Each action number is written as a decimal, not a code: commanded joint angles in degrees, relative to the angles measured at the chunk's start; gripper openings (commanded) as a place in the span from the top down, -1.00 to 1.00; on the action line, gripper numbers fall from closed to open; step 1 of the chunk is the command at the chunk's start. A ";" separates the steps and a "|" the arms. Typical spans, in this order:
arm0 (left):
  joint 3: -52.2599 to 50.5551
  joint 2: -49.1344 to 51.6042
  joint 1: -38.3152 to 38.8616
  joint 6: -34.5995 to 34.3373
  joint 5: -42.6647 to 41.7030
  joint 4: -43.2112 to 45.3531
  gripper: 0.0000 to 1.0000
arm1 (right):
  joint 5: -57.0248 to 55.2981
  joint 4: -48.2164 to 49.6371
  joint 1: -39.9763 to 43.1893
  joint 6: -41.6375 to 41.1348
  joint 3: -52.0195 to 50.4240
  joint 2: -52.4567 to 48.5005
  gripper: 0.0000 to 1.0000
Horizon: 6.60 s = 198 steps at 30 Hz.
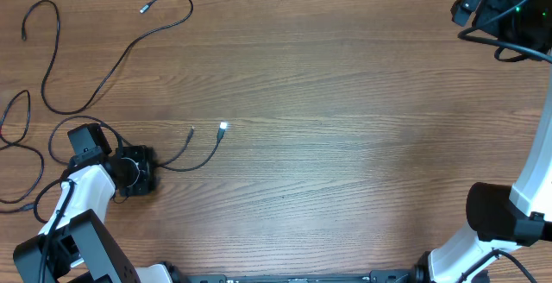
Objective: Untangle cables
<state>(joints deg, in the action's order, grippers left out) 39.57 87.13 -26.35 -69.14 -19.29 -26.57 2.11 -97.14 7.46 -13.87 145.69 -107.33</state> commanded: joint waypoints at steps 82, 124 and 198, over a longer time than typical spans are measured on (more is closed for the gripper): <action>28.55 28.98 -1.01 46.84 29.53 -4.15 0.61 | -0.07 0.11 0.07 -0.28 0.17 1.01 -1.00; 34.64 29.00 -18.75 41.53 14.80 -17.73 0.80 | -0.07 0.11 0.07 -0.28 0.17 1.01 -1.00; 51.45 -8.72 57.07 50.69 16.65 -51.84 -0.99 | 12.11 0.11 0.07 -1.16 0.17 1.01 -1.00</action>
<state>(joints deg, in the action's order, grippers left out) 90.41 85.43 25.34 -8.36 -12.99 -79.48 5.85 -97.12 7.46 -14.15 145.69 -107.33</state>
